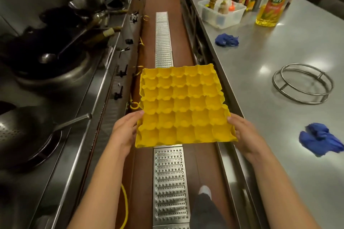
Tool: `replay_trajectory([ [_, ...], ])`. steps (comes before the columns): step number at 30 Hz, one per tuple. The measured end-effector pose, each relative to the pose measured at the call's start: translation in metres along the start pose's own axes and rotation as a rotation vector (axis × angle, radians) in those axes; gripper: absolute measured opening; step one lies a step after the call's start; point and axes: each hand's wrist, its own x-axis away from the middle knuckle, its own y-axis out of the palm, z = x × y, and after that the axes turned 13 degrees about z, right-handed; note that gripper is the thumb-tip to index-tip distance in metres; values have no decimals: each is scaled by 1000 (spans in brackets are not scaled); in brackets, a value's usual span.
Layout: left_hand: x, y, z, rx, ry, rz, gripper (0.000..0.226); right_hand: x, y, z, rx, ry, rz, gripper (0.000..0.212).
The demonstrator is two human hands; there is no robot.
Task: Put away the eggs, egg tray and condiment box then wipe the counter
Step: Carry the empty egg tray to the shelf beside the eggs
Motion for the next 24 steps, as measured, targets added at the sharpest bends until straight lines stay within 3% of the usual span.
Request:
replay_trajectory([
  [9, -53, 104, 80, 27, 107, 94, 33, -133, 14, -86, -58, -52, -129, 20],
  [17, -118, 134, 114, 16, 107, 147, 30, -210, 55, -110, -38, -22, -196, 29],
  [24, -227, 153, 132, 18, 83, 174, 28, -301, 115, -125, -2, 11, -166, 25],
])
